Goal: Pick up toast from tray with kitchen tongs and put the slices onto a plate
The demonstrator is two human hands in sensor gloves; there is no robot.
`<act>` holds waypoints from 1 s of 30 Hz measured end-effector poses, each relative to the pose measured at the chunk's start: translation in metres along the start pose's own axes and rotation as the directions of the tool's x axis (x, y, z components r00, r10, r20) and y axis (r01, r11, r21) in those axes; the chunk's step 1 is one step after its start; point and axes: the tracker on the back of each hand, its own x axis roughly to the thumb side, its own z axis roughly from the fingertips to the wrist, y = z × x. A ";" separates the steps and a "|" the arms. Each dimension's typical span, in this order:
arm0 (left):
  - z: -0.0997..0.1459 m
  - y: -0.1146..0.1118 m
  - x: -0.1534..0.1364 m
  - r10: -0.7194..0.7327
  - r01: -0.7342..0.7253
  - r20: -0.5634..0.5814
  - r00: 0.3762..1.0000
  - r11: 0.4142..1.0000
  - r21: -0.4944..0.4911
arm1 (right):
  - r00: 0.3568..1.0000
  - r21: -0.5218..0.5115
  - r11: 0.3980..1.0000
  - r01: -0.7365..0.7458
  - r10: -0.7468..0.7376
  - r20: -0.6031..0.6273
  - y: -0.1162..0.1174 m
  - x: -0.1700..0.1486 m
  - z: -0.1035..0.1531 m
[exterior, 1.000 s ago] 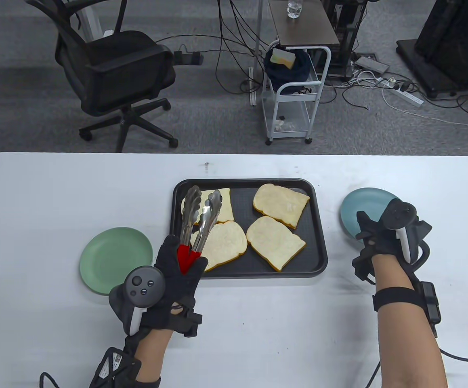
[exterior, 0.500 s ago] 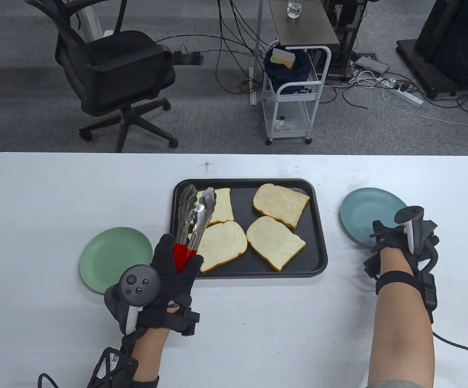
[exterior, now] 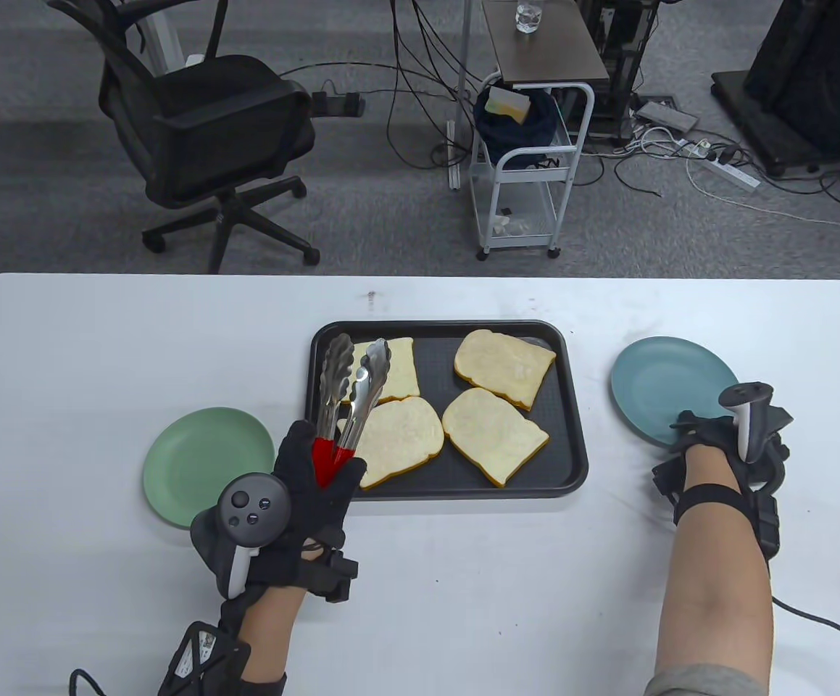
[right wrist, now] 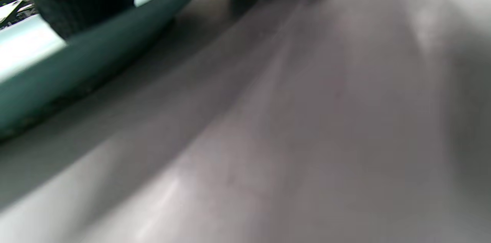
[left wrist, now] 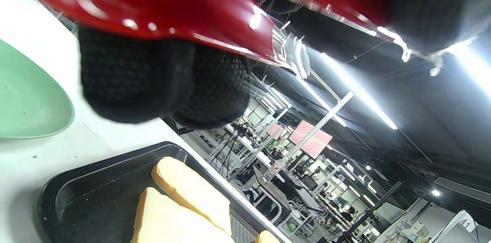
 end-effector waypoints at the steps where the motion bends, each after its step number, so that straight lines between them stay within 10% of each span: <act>1: 0.000 0.000 0.000 -0.002 0.002 -0.001 1.000 1.000 0.000 | 1.000 -0.009 1.000 0.028 -0.028 -0.002 0.000 0.000 0.000; 9: -0.001 0.000 -0.002 -0.002 0.002 -0.017 1.000 1.000 -0.008 | 0.940 0.026 0.942 0.334 -0.331 -0.085 -0.015 -0.018 -0.002; 13: -0.002 -0.001 -0.003 -0.008 0.008 -0.028 1.000 1.000 -0.010 | 0.784 0.179 0.765 0.619 -0.616 -0.079 -0.035 -0.021 0.005; 17: -0.004 -0.001 -0.006 0.001 -0.001 -0.039 0.999 1.000 -0.021 | 0.729 0.252 0.709 0.659 -0.685 0.019 -0.060 -0.022 0.019; 25: -0.007 -0.003 -0.012 0.022 -0.025 -0.054 0.998 0.998 -0.052 | 0.318 0.505 0.330 0.797 -0.941 0.113 -0.108 -0.014 0.090; 30: -0.011 -0.007 -0.020 0.016 -0.023 -0.082 0.996 0.996 -0.081 | 0.245 0.599 0.279 0.751 -0.959 0.140 -0.108 -0.023 0.143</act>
